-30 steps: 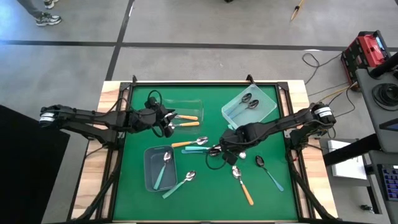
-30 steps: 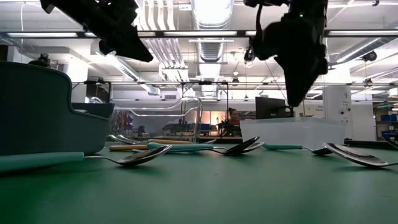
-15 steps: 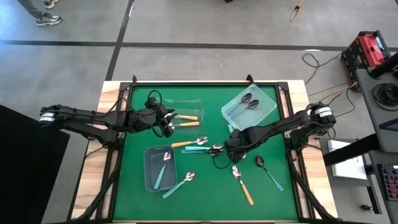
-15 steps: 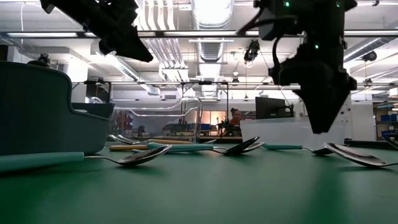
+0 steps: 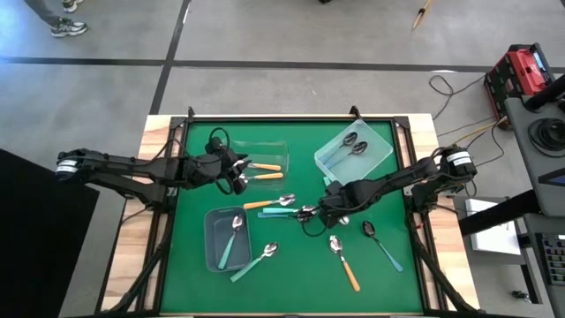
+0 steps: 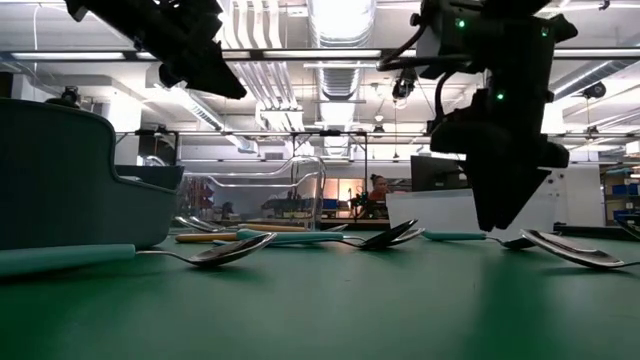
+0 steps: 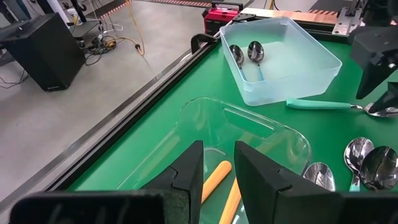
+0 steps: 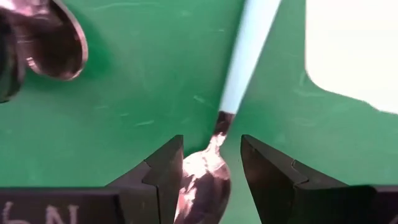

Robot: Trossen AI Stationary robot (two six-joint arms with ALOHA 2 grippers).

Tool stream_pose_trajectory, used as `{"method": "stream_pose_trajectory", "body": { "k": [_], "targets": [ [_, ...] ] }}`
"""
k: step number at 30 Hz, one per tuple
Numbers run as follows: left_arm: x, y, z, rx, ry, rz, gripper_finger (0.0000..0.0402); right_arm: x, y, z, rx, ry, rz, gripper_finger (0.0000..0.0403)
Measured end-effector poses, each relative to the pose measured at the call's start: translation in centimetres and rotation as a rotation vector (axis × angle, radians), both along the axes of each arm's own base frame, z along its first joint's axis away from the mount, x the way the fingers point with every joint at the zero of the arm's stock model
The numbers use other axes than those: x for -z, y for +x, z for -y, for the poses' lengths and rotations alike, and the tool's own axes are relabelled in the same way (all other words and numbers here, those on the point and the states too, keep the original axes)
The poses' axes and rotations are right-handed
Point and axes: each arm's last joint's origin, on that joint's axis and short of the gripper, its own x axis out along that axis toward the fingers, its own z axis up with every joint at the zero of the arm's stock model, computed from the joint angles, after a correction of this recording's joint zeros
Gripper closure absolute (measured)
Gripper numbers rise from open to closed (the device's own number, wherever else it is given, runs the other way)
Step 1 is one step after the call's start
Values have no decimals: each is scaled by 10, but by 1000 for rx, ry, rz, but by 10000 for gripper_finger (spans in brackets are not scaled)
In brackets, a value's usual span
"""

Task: Sort silverware by color (type)
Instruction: Put the light blue spoon into the gray bin

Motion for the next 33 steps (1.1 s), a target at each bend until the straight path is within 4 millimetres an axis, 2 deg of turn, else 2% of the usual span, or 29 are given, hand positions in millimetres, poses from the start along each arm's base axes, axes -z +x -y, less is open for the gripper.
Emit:
{"method": "stream_pose_trajectory", "body": {
  "k": [12, 22, 27, 33],
  "targets": [
    [-1, 0, 0, -2, 1, 8, 329, 7, 0, 2, 29, -38, 27, 250],
    [-1, 0, 0, -2, 2, 10, 329, 25, 5, 1, 13, -54, -24, 252],
    [-1, 1, 0, -2, 2, 15, 329, 26, 6, 1, 14, -49, -20, 272],
    [-1, 1, 0, -2, 1, 14, 329, 26, 7, 1, 23, -42, -11, 316]
  ]
}}
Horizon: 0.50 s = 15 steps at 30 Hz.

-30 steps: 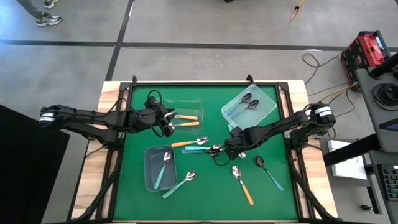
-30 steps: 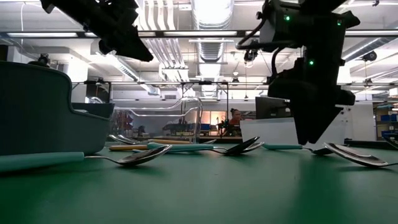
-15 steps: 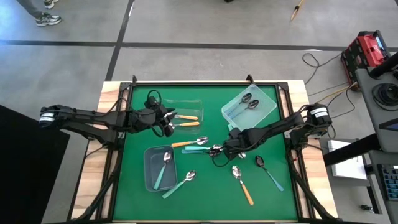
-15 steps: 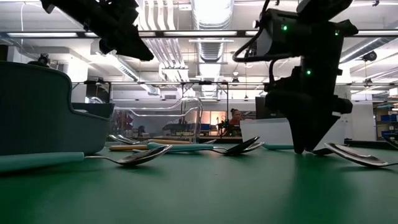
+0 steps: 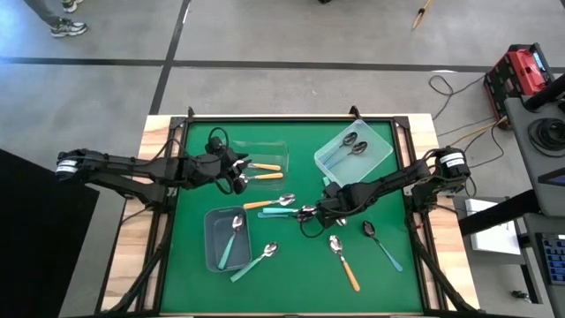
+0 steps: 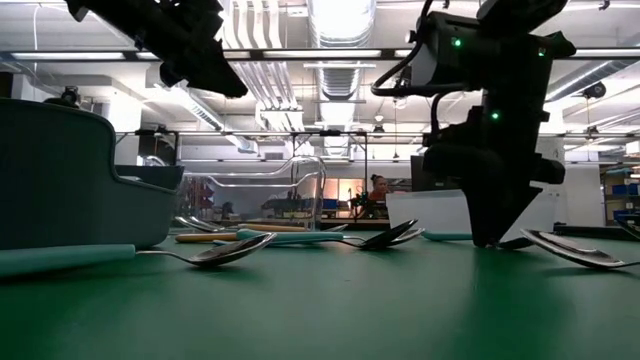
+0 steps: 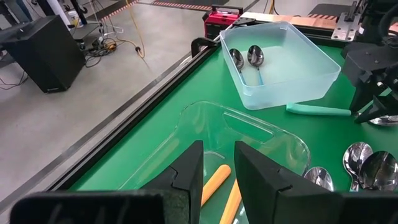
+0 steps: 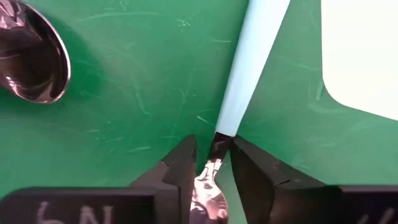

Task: Sort silverware by color (type)
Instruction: Put the light blue spoon into the gray bin

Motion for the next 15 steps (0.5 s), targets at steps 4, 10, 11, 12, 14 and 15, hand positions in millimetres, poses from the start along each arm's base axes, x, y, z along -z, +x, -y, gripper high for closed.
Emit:
{"method": "stream_pose_trajectory", "body": {
  "k": [4, 10, 11, 12, 14, 15],
  "targets": [
    [0, 0, 0, 0, 0, 0, 329, 0, 1, 0, -5, 2, 10, 347],
    [0, 0, 0, 0, 0, -1, 329, 0, 1, 0, -22, 0, 9, 378],
    [0, 0, 0, 0, 0, -1, 329, 1, 1, 0, -22, 0, 9, 381],
    [0, 0, 0, 0, 0, -1, 329, 1, 1, 0, -22, -1, 9, 383],
    [0, 0, 0, 0, 0, -1, 329, 0, 1, 0, -25, -2, 10, 385],
    [0, 0, 0, 0, 0, -1, 329, -1, 1, 0, -27, -2, 12, 385]
  ]
}}
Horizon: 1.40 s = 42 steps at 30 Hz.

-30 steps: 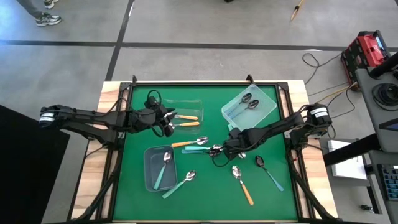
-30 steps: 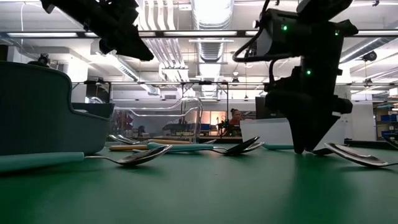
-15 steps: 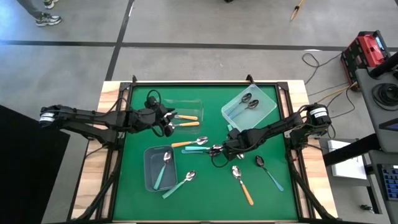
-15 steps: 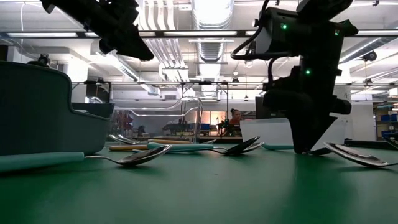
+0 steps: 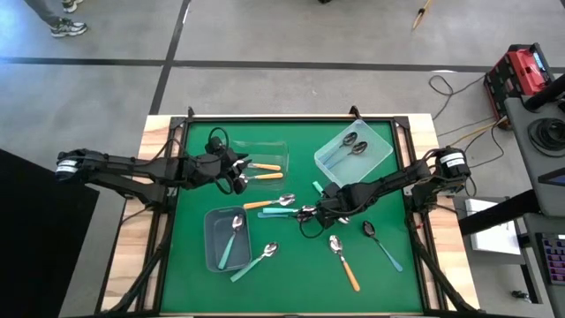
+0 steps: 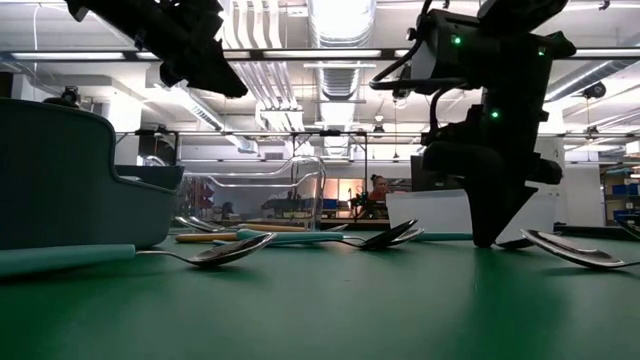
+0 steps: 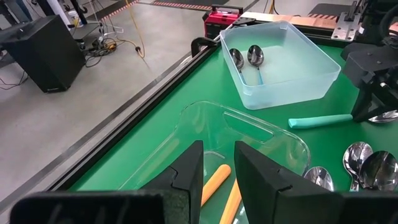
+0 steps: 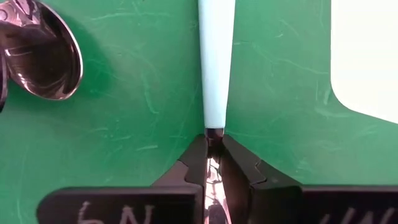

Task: Sort silverware by color (type)
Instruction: Put the light blue spoon into the gray bin

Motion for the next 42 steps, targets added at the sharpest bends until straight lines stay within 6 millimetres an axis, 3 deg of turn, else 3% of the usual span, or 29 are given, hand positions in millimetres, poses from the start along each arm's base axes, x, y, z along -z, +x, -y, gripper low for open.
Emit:
{"method": "stream_pose_trajectory", "body": {
  "k": [12, 20, 27, 34, 42],
  "targets": [
    [-3, 2, 0, 17, -2, 31, 329, -26, -6, 2, -49, -20, 84, 388],
    [-10, 10, 9, 248, -8, 97, 329, -51, -11, -3, -193, -34, 184, 389],
    [-2, 32, 27, 352, 80, 126, 329, -71, -12, -11, -304, -48, 301, 390],
    [13, 55, 40, 418, 153, 135, 322, -76, -7, -17, -375, -34, 335, 390],
    [22, 81, 47, 520, 133, 75, 262, -94, 13, -25, -474, -58, 353, 390]
  ]
}}
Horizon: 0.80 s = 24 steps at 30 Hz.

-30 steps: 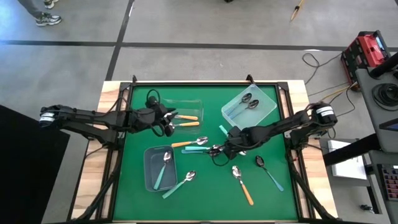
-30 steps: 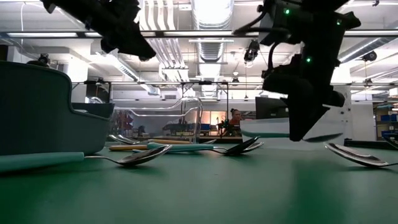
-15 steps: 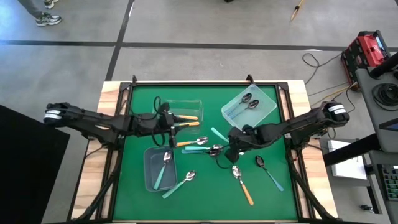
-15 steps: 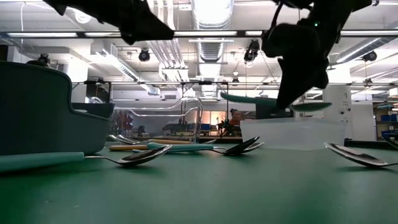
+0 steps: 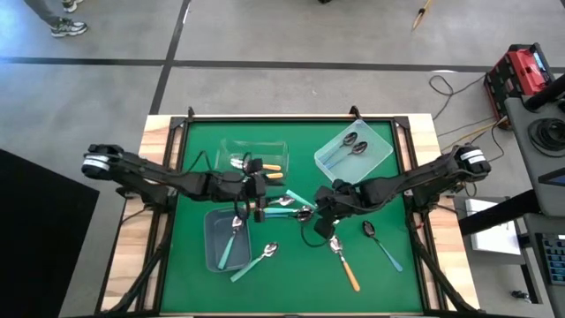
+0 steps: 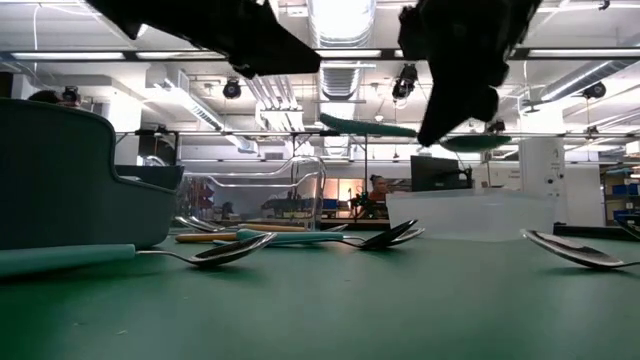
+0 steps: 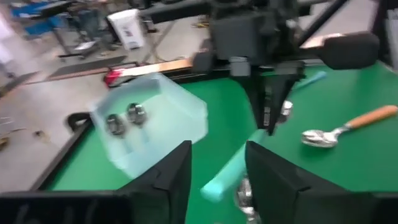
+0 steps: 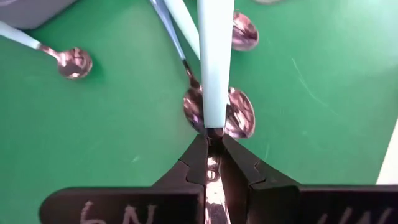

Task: Sort silverware by color (type)
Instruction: Put the light blue spoon into the gray bin

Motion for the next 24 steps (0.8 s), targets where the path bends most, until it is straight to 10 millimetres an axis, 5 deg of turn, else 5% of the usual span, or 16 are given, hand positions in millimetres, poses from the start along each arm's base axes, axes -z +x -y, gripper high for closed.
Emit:
{"method": "stream_pose_trajectory", "body": {
  "k": [9, 24],
  "targets": [
    [5, 35, 9, 54, 101, -170, 194, -17, 20, -4, -71, -57, -47, 390],
    [29, 60, 16, 126, 127, -308, 189, -20, 44, -10, -164, -140, -182, 390]
  ]
}}
